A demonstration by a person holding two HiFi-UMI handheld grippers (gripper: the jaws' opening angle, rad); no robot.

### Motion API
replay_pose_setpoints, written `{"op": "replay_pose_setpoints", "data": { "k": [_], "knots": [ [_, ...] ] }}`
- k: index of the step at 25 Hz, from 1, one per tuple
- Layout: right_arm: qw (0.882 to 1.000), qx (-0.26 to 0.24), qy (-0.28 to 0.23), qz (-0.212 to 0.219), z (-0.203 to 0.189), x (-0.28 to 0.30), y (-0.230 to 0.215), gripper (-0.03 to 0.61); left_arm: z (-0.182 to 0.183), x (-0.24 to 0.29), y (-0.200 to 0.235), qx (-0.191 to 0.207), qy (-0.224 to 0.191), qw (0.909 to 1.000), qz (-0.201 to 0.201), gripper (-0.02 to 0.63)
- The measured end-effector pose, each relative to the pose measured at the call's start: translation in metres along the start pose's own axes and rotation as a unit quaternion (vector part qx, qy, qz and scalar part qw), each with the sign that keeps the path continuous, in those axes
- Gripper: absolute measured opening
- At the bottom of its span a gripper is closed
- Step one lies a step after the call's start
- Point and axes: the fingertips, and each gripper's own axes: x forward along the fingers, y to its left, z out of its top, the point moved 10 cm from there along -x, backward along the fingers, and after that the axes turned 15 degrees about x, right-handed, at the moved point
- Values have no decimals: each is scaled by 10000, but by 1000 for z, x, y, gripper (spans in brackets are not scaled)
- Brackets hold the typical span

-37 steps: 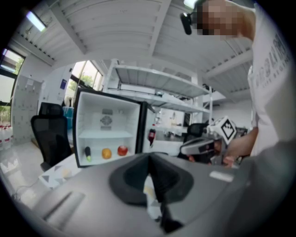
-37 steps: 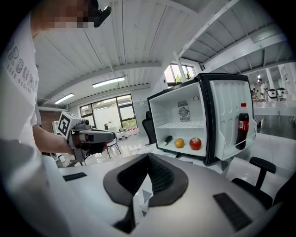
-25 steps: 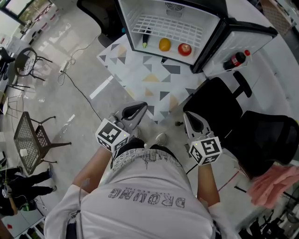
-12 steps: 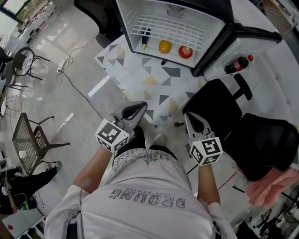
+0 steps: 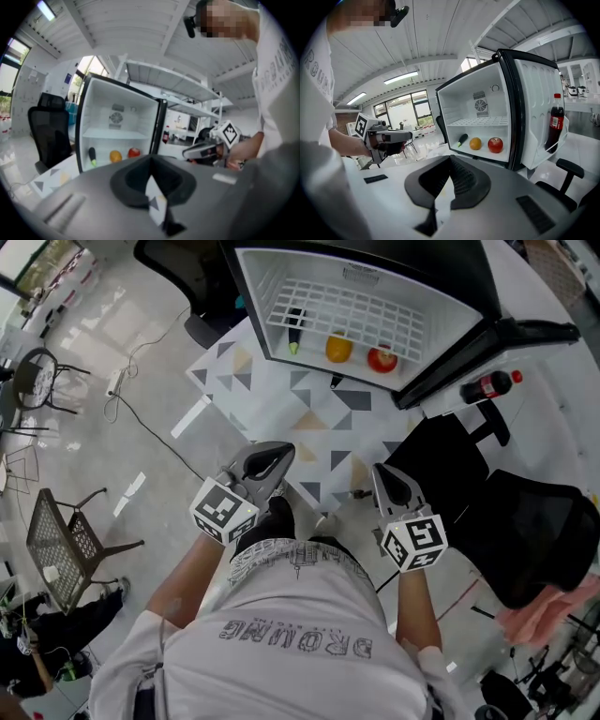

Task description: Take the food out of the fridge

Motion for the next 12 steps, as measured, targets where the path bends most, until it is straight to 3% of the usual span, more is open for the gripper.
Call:
{"op": "replay_pose_setpoints", "data": {
  "k": [12],
  "knots": [
    [9989,188,-35,-433,27,80,16,-14,-16,15,96,-22,8,9989,-475,0]
  ]
}}
